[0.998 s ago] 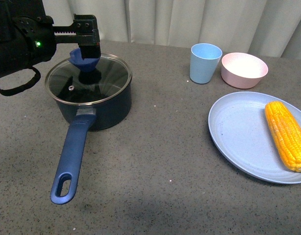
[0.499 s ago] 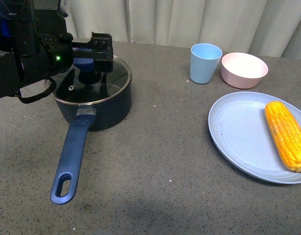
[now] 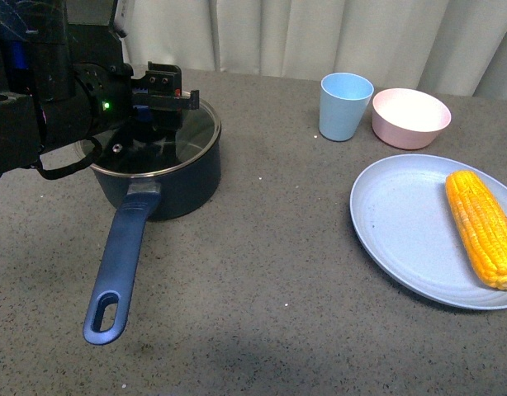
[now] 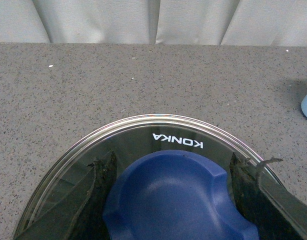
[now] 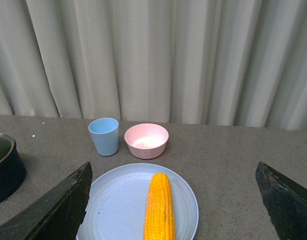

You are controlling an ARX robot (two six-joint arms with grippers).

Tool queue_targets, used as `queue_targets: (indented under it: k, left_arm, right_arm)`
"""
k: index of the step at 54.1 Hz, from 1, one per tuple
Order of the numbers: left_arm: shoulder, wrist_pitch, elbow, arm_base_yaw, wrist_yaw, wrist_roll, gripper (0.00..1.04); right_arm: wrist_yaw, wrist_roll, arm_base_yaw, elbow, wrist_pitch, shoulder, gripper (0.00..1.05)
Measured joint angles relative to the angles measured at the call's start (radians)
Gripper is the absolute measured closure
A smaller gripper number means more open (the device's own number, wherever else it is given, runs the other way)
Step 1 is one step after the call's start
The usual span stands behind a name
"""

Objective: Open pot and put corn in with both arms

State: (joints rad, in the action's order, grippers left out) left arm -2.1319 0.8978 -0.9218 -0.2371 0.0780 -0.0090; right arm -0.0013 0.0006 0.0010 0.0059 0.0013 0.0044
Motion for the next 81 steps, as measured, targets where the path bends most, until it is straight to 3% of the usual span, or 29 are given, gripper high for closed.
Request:
queue_targets:
  k: [16,28,44,81]
  left_arm:
    - [0.134,0.038,0.074,0.047,0.023,-0.030,0.44]
    - [0.214,0.075,0.108,0.209,0.012,-0.020,0.44]
    - [0.103,0.236,0.151,0.416,-0.074,0.024,0.44]
    - [-0.195,0.259,0.063,0.411,-0.068,-0.074,0.44]
  right_arm:
    - [0.000,0.000,0.000,0.000,0.000,0.000,0.09]
    - [0.000,0.000,0.000,0.000,0.000,0.000,0.09]
    - [0.000,0.000,0.000,0.000,0.000,0.000,0.09]
    - [0.000,0.000,0.000,0.000,0.000,0.000,0.09]
